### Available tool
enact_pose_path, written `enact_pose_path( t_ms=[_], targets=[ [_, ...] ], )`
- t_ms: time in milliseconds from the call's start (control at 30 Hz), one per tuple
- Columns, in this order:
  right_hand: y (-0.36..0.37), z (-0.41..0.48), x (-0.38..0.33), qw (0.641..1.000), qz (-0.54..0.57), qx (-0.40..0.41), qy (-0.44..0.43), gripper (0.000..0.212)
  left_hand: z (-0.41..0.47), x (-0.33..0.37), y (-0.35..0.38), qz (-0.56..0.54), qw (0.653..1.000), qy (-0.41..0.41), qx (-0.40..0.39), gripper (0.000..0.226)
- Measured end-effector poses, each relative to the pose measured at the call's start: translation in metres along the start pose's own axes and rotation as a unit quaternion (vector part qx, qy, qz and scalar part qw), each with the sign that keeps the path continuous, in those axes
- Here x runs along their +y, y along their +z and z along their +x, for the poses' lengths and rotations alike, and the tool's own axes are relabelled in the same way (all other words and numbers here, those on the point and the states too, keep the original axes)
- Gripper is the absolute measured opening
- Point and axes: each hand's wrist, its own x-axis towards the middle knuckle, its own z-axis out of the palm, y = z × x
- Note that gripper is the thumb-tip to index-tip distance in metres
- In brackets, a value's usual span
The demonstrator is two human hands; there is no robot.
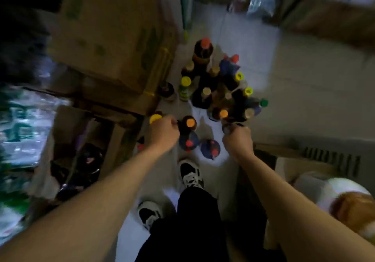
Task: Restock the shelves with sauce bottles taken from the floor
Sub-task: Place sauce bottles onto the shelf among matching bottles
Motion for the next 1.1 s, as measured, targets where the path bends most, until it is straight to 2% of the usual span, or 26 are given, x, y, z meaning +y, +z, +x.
enact_pose_path(
  t_ms=[133,200,333,500,667,767,833,867,933,1000,1100],
  targets=[
    [0.047,0.076,0.013,0.996,-0.052,0.052,-0.055,0.046,0.056,-0.005,0.064,-0.002,1.0,0.028,0.003,0.023],
    [0.063,0.115,0.014,0.995,-0.057,0.068,-0.048,0.059,0.074,-0.011,0.089,-0.001,0.999,0.049,-0.001,0.023],
    [0.083,0.166,0.021,0.985,-0.15,0.085,-0.031,0.049,0.088,-0.027,0.116,-0.012,0.996,0.087,0.012,0.022],
    [0.078,0.186,0.031,0.968,-0.19,0.125,-0.106,0.03,0.097,-0.03,0.117,0.003,0.994,0.102,0.027,0.02],
    [0.039,0.159,0.006,0.982,-0.13,0.103,-0.085,0.031,0.104,-0.009,0.096,-0.002,0.996,0.086,-0.03,0.024],
    [-0.003,0.135,-0.018,0.985,-0.098,0.087,-0.11,0.022,0.104,0.01,0.076,-0.03,0.984,0.119,-0.126,0.059],
    [-0.037,0.117,-0.039,0.984,-0.091,0.062,-0.137,0.024,0.101,0.027,0.061,-0.098,0.963,0.146,-0.205,0.081],
    [-0.053,0.111,-0.049,0.984,-0.079,0.039,-0.152,0.023,0.1,0.035,0.054,-0.141,0.948,0.151,-0.243,0.085],
    [-0.082,0.101,-0.069,0.984,-0.005,-0.041,-0.173,0.023,0.099,0.047,0.039,-0.203,0.924,0.153,-0.287,0.081],
    [-0.098,0.097,-0.082,0.973,0.079,-0.112,-0.184,0.028,0.1,0.052,0.023,-0.227,0.918,0.156,-0.284,0.076],
    [-0.088,0.096,-0.09,0.95,0.185,-0.141,-0.206,0.027,0.099,0.045,0.005,-0.265,0.921,0.145,-0.247,0.057]
  ],
)
